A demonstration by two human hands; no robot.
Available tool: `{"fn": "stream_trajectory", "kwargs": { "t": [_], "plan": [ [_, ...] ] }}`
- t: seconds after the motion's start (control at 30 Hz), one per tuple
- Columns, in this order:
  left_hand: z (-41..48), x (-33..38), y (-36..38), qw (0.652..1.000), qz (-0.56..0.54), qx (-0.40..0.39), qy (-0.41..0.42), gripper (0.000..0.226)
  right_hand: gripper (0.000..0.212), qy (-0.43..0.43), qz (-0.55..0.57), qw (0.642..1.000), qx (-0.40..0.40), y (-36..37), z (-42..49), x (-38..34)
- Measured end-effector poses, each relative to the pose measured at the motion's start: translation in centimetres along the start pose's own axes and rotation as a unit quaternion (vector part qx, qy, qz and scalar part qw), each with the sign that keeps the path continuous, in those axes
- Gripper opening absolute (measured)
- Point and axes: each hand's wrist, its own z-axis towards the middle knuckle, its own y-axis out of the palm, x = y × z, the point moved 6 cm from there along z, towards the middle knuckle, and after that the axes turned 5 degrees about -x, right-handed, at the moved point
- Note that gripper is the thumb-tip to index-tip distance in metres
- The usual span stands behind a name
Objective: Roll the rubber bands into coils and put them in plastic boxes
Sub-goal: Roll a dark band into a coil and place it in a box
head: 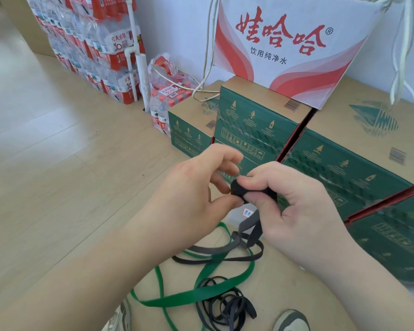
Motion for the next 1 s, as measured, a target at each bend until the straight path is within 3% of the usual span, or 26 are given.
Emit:
{"fn": "stream_trajectory", "kwargs": {
  "t": [0.07, 0.13, 0.23, 0.33, 0.47, 0.57, 0.63, 0.7, 0.8, 0.9, 1.0],
  "plan": [
    [0.0, -0.1, 0.3, 0.999, -0.025, -0.021, -0.021, 0.055, 0.021, -0.020, -0.009, 1.000, -0.013, 0.4, 0.0, -0.2],
    [0.0, -0.2, 0.2, 0.998, -0.047, -0.020, -0.030, 0.046, 0.024, 0.008, 0.019, 1.000, -0.006, 0.4, -0.1, -0.1],
    [0.0, 0.2, -0.3, 0.994, -0.103, 0.001, -0.029, 0.033, 0.031, 0.128, 0.203, 0.970, 0.044, -0.1, -0.2, 1.1],
    [-0.1, 0.1, -0.3, 0.980, -0.191, 0.034, -0.052, 0.027, 0.025, 0.148, 0.310, 0.934, 0.093, -0.6, -0.2, 1.4],
    [-0.3, -0.9, -0.3, 0.955, -0.274, 0.076, -0.082, 0.030, 0.033, 0.085, 0.234, 0.966, 0.069, -0.6, 0.0, 0.5],
    [-0.3, -0.9, 0.2, 0.956, -0.275, 0.045, -0.093, 0.029, 0.030, 0.014, 0.108, 0.992, 0.057, -0.9, -0.3, 0.0],
    [-0.3, -0.7, 0.6, 0.977, -0.195, 0.004, -0.084, 0.025, 0.020, -0.032, 0.009, 0.999, 0.033, -0.6, -0.4, -0.5],
    [-0.3, -0.3, 0.5, 0.998, -0.041, -0.009, -0.039, 0.024, 0.021, -0.044, -0.074, 0.996, 0.012, 0.1, -0.6, -0.7],
    [-0.4, 0.9, 0.5, 0.993, 0.111, -0.010, 0.030, 0.031, 0.031, -0.047, -0.168, 0.985, -0.015, 1.2, -0.6, -1.0],
    [-0.2, 0.7, 0.3, 0.996, 0.081, -0.020, 0.019, 0.029, 0.034, -0.045, -0.139, 0.989, -0.013, 1.1, -0.6, -1.2],
    [-0.1, -0.1, -0.5, 0.999, -0.019, -0.011, -0.039, 0.027, 0.030, 0.055, 0.006, 0.998, 0.034, -0.2, -0.4, -0.5]
  ]
}}
